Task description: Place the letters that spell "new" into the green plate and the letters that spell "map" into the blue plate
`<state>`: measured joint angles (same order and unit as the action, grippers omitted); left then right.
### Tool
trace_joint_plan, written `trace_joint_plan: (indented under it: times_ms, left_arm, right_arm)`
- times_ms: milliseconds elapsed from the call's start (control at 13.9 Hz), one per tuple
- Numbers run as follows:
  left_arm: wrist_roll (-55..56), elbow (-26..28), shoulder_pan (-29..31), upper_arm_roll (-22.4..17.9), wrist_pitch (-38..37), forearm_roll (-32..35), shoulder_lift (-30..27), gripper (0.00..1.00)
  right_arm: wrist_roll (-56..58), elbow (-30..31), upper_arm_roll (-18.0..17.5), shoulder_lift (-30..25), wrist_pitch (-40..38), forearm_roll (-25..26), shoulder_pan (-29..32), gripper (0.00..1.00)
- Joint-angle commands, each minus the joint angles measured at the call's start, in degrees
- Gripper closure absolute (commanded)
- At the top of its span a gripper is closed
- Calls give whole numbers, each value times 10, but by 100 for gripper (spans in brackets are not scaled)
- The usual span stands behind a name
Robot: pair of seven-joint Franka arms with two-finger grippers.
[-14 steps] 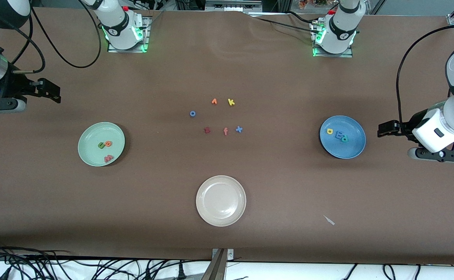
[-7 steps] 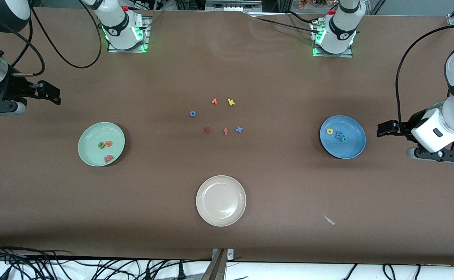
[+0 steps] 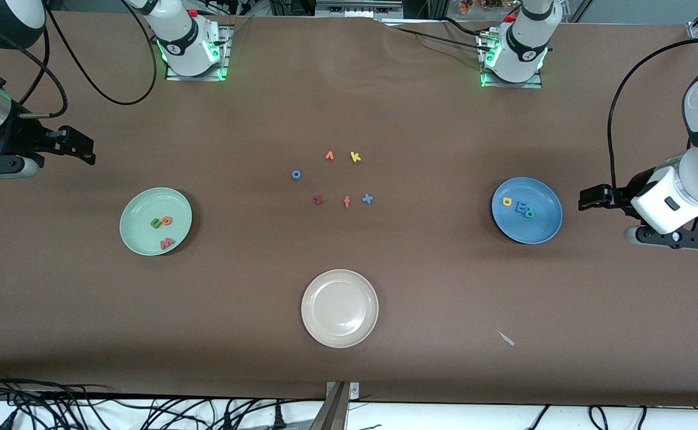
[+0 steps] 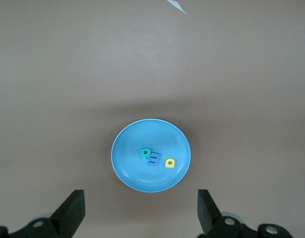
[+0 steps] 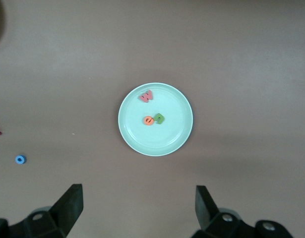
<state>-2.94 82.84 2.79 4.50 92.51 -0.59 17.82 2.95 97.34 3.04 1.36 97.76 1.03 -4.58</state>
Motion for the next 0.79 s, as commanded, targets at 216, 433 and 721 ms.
trace_joint_plan:
  times_ms: [216, 433, 721]
  left_arm:
    - [-5, 6, -2, -1, 3, -11, -6, 0]
    - [-4, 3, -2, -1, 3, -11, -6, 0]
    - [-5, 2, 2, -2, 4, -8, -6, 0]
  right_arm:
    - [-4, -1, 3, 5, 20, -12, 5, 0]
    - [-5, -1, 4, 6, 20, -12, 5, 0]
    - [-10, -1, 4, 6, 21, -12, 6, 0]
